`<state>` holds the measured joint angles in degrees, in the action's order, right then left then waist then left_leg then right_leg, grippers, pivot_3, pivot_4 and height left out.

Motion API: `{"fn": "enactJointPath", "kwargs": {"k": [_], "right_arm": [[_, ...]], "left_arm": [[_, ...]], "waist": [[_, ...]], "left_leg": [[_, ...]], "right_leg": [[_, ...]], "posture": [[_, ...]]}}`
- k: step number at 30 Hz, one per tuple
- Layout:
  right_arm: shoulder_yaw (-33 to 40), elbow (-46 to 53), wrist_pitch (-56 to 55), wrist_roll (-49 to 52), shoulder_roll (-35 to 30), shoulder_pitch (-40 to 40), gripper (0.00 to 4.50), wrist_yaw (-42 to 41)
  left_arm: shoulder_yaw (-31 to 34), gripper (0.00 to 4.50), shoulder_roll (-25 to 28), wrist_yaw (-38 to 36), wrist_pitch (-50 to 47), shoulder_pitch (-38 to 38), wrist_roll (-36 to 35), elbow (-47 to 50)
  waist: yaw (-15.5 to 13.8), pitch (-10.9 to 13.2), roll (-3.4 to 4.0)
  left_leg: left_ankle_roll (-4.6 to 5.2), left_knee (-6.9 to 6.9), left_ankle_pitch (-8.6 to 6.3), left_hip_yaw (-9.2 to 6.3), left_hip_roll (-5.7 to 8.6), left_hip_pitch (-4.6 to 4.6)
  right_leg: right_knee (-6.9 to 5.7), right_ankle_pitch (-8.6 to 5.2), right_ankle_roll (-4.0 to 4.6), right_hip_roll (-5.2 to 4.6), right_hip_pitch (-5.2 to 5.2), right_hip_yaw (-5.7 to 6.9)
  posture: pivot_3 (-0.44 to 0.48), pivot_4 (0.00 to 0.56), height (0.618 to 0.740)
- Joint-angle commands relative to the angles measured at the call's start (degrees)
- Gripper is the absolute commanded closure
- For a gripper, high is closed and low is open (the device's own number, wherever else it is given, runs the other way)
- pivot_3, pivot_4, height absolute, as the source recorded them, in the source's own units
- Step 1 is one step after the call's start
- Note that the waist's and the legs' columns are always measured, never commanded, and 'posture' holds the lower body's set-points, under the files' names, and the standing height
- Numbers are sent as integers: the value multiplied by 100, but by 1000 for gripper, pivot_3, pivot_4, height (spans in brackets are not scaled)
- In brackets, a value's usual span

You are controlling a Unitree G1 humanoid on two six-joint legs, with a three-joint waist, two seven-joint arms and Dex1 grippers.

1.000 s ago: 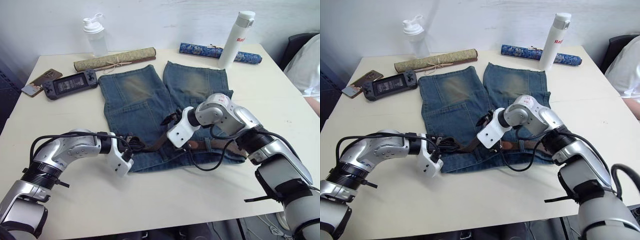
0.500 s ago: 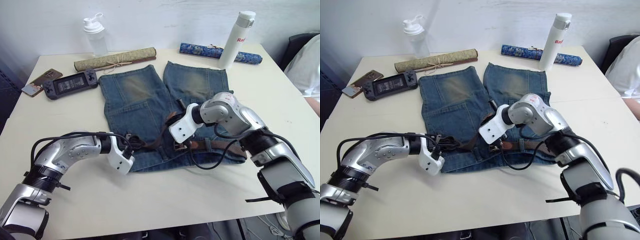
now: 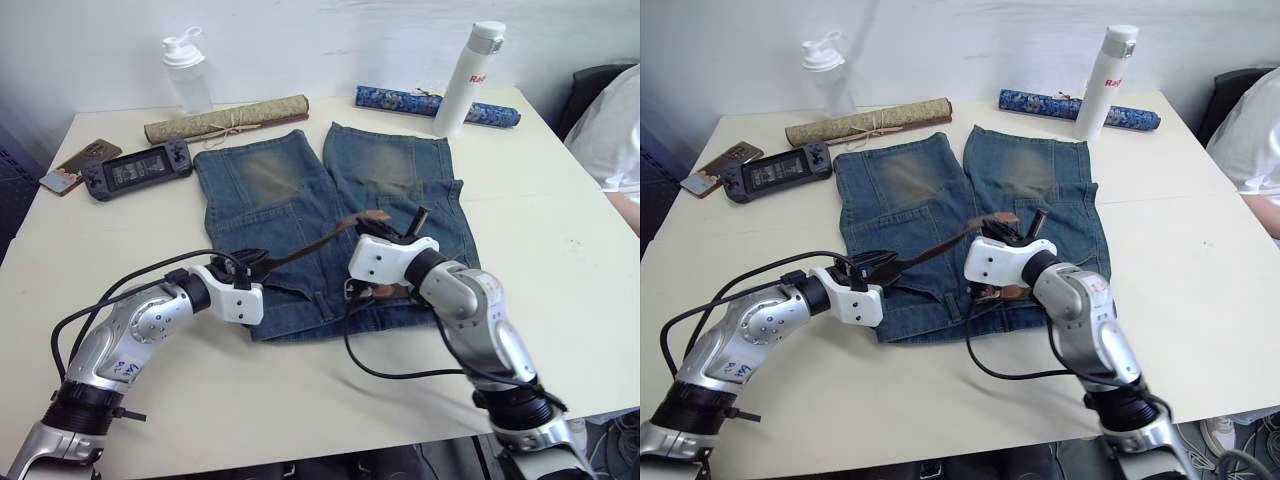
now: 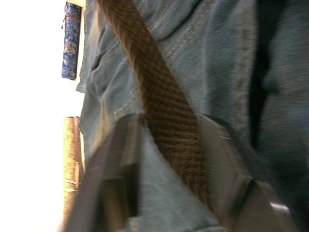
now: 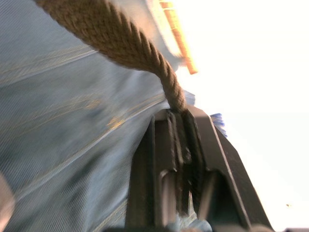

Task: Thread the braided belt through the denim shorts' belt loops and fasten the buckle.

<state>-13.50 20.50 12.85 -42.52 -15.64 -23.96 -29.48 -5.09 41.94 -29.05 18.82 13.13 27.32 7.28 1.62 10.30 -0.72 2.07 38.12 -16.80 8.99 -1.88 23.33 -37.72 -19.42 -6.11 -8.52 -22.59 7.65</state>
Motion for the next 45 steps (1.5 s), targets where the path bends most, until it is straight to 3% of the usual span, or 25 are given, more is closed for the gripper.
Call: {"fn": "enactJointPath", "kwargs": {"k": [1,7,8,9,11,12,14,17,20,22,25,31,39,45], "right_arm": [[35,246,181,-401,248,-86,4500,743],[-99,22,-2,-430,261,-99,4500,1183],[-139,-32,-52,-412,226,-85,4500,1199],[-190,-75,-117,-381,186,-52,4500,1191],[-243,-124,-196,-308,138,-20,4500,1152],[-292,-140,-257,-276,94,-17,4500,1083],[-370,-158,-344,-144,37,-17,4500,903],[-435,-101,-444,-5,-106,1,4500,653],[-549,93,-754,151,-374,102,4500,353],[-567,200,-883,232,-452,192,4500,300],[-541,325,-1158,200,-555,337,4500,466],[-506,340,-1310,128,-553,364,4500,638],[-555,326,-1206,17,-482,432,4500,726],[-624,321,-1150,-53,-364,409,4500,745]], "left_arm": [[289,887,-128,-266,-571,-394,-650,561],[1211,887,-541,-1011,-2470,-910,-3577,1979],[1406,887,-603,-1049,-3028,-915,-4350,2258],[1641,887,-462,-1144,-4001,-1063,-5803,2520],[1992,887,-264,-1110,-5313,-1225,-7675,2749],[2080,887,-127,-1057,-5794,-1356,-8453,2765],[2187,887,21,-901,-6287,-1478,-9334,2768],[2167,887,-137,24,-6757,-1503,-10412,2523],[1725,887,-604,1256,-6955,-1284,-11330,2154],[1480,887,-815,1728,-7056,-1151,-11741,2021],[1075,887,-1284,2358,-7088,-953,-11671,1672],[983,887,-2114,3461,-6868,-397,-12243,940],[1094,887,-2922,4355,-6465,153,-12988,674],[1086,887,-3193,4730,-6253,210,-12986,659]], "waist": [[-11,0,-1],[0,0,-1],[1,0,-1],[3,0,-2],[17,-1,-3],[17,-1,-3],[21,-1,-3],[5,-1,-3],[-17,-1,-3],[-18,-1,-4],[-7,-2,-4],[-12,-2,-6],[-25,-2,-8],[-35,-2,-8]], "left_leg": [[-1,1,-1,-1,2,-1],[-2,4,0,-15,1,3],[-4,4,1,-18,1,2],[-7,4,2,-22,1,2],[-10,4,4,-38,-2,0],[-11,3,5,-42,-2,-1],[-16,1,7,-54,-2,-3],[-18,2,9,-58,0,-3],[-16,5,10,-73,10,-10],[-15,6,9,-95,13,-18],[-17,4,9,-118,16,-20],[-26,3,15,-126,12,-21],[-24,4,17,-132,16,-20],[-25,4,18,-136,16,-20]], "right_leg": [[-2,0,0,-1,1,0],[3,-2,-2,-3,6,-11],[2,-3,0,-3,7,-13],[2,-4,0,-3,9,-19],[5,-5,2,-3,17,-29],[5,-6,3,-3,18,-34],[9,-9,3,-5,24,-43],[8,-10,3,0,26,-45],[18,-10,3,1,48,-47],[34,-11,1,1,75,-46],[48,-11,1,7,95,-48],[70,-11,1,28,102,-41],[73,-11,0,27,111,-34],[81,-11,0,30,112,-29]], "posture": [[0,150,717],[0,150,717],[0,150,717],[0,150,717],[0,150,717],[0,150,717],[0,150,717],[0,150,717],[0,150,717],[0,150,717],[0,150,717],[0,150,717],[0,150,717],[0,150,717]]}}
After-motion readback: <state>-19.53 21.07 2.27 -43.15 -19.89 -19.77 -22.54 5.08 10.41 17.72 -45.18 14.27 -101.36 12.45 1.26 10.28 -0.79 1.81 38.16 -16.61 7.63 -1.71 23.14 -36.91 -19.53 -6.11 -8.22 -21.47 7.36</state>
